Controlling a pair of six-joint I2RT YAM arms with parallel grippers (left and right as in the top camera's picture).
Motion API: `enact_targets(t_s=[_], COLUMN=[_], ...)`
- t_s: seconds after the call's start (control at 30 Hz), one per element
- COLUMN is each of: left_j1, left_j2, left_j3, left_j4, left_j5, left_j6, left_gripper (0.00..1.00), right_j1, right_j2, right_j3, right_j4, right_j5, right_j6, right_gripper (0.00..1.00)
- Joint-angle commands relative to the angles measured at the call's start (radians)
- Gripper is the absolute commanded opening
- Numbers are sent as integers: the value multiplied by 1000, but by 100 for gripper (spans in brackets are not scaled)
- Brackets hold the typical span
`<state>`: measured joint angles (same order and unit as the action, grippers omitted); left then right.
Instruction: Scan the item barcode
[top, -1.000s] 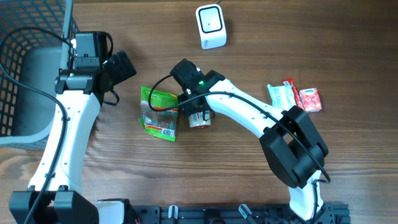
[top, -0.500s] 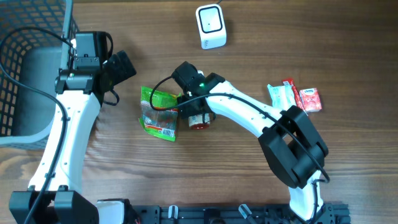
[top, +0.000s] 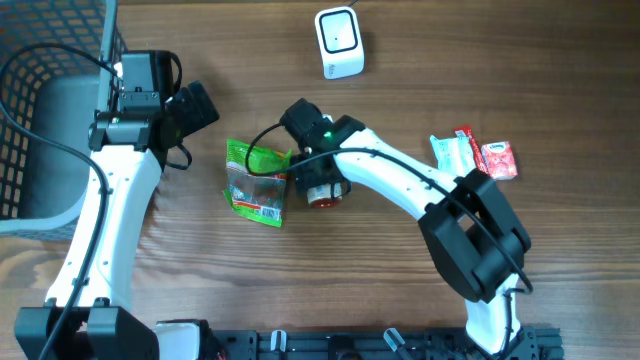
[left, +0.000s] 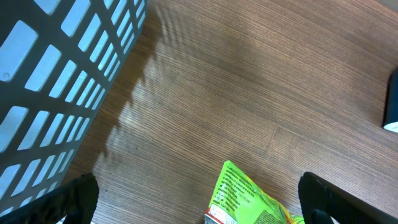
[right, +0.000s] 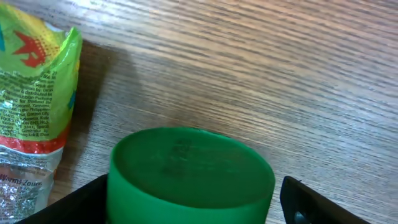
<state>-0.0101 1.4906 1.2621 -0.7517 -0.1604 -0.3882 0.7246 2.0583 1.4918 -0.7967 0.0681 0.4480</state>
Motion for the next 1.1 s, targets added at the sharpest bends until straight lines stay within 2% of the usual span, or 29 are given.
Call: enact_targets(t_s=[0.0, 0.13, 0.27, 0.47, 0.53, 0.6, 0.67, 0.8, 0.9, 0.97, 1.03, 1.07], left_j1=[1, 1, 1, 1, 1, 1, 1, 1, 1, 1, 1, 1], left_j2=[0, 0, 0, 0, 0, 0, 0, 0, 0, 0, 0, 0], left_j3=[5, 5, 5, 5, 5, 5, 5, 5, 5, 5, 5, 5], left_j4=[3, 3, 3, 3, 3, 3, 3, 3, 3, 3, 3, 3], left_j5=[-9, -9, -9, -9, -9, -9, -9, -9, -9, -9, -9, -9], left_j6=[-13, -13, -13, -13, -13, -13, -13, -13, -13, -13, -13, -13], left_gripper=[100, 100, 100, 100, 100, 100, 100, 100, 100, 100, 100, 100], right_j1=[-26, -26, -33, -84, -101, -104, -102, -88, -76, -73, -74, -80], right_j2=[-44, -25, -22, -72, -72, -72, -70, -69, -69, -69, -69, -69], right_j3=[9, -14, -1, 31, 30, 20, 19, -21, -52, -66, -65, -65], right_j4=[-1, 29, -14, -93, -146, -159, -158, -138, -76, -46, -64, -87], right_j5=[-32, -32, -64, -117, -148, -196, -264, -288, -287, -256, -234, -230], right_j6=[-3, 0, -4, 10, 127, 139, 171, 400, 470, 422, 245, 169], right_gripper=[83, 80, 79, 85, 88, 91, 99, 100, 99, 99, 98, 95])
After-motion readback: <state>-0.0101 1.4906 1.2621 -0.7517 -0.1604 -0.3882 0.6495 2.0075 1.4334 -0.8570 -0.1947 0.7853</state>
